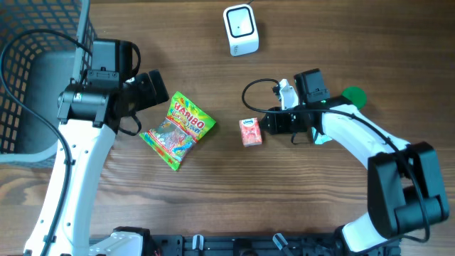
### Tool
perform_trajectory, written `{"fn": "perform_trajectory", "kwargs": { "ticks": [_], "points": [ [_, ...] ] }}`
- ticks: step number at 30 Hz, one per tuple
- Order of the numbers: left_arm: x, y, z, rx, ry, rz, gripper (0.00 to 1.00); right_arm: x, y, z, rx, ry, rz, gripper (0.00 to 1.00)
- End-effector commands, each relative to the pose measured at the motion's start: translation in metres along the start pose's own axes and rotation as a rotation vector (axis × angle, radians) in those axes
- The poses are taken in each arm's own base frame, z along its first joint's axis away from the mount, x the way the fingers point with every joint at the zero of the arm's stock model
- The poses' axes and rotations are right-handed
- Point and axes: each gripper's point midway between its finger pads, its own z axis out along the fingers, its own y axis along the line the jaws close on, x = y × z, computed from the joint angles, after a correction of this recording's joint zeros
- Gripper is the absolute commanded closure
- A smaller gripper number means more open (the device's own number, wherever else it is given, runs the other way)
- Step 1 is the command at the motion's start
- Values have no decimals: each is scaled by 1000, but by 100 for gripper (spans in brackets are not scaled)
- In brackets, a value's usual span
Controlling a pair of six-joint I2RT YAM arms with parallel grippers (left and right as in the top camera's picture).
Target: Scan the item barcode
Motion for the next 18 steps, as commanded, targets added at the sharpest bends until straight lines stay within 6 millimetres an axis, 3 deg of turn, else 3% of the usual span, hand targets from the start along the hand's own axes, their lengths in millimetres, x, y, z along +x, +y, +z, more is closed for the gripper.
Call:
{"fn": "perform_trajectory", "kwargs": {
  "ticks": [1,4,13,18],
  "points": [
    [1,-2,1,5,4,7,0,7,8,21,16,28,-39,63],
    [1,-2,1,5,4,7,0,7,0,29,142,9,-33,63],
    [1,-2,1,5,4,7,0,15,-3,28,154,39,2,64],
    [1,-2,1,5,4,7,0,17,-4,29,156,44,4,70]
  ]
}}
